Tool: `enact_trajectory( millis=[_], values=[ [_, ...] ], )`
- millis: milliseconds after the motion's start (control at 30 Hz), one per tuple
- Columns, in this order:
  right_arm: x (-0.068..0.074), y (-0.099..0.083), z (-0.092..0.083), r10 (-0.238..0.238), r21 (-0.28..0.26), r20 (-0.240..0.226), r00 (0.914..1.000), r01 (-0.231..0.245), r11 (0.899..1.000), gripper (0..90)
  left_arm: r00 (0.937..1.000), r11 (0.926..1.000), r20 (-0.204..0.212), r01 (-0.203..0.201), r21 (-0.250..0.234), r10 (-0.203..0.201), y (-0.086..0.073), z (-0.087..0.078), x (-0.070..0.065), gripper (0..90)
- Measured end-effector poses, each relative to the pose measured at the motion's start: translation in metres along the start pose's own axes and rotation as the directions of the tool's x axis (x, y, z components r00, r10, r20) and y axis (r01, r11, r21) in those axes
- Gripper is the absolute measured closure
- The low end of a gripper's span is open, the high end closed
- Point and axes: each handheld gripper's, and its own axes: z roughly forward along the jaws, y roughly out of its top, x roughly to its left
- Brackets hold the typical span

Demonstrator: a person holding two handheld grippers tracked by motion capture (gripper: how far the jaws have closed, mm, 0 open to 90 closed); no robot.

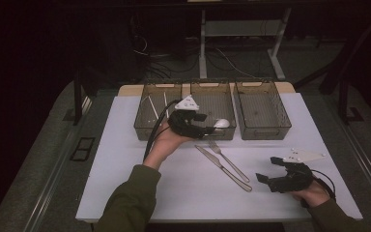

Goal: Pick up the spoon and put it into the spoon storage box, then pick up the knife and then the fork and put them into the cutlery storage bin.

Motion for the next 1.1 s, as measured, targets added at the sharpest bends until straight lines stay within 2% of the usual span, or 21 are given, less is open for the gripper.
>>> enact_trajectory(
  millis=[67,267,467,567,967,1100],
  values=[
    [0.000,0.000,0.000,0.003,0.000,0.002,1.0000,-0.003,1.000,13.8,1.0000,1.0000,-0.005,-0.006,0.003,0.006,-0.005,-0.004,-0.002,37.0],
    [0.000,0.000,-0.001,0.004,0.000,0.001,1.0000,-0.004,1.000,13.7,0.9998,0.9999,-0.015,0.010,-0.003,-0.010,-0.023,-0.016,-0.009,33.8],
    [0.000,0.000,0.000,0.000,-0.001,0.001,1.0000,0.000,1.000,13.8,0.9983,0.9987,-0.029,0.051,-0.004,-0.051,-0.048,-0.026,-0.016,28.3],
    [0.001,0.000,-0.001,-0.002,-0.002,0.004,1.0000,0.002,1.000,13.7,0.9966,0.9973,-0.040,0.071,-0.019,-0.071,-0.059,-0.036,-0.020,26.6],
    [-0.001,0.001,0.000,0.022,0.012,0.017,0.9996,-0.022,1.000,11.8,0.9930,0.9948,-0.072,0.091,-0.046,-0.094,-0.099,-0.065,-0.039,17.4],
    [-0.003,0.004,-0.002,0.032,0.007,0.006,0.9995,-0.032,0.999,11.8,0.9911,0.9948,-0.091,0.093,-0.042,-0.097,-0.111,-0.073,-0.045,13.1]
  ],
)
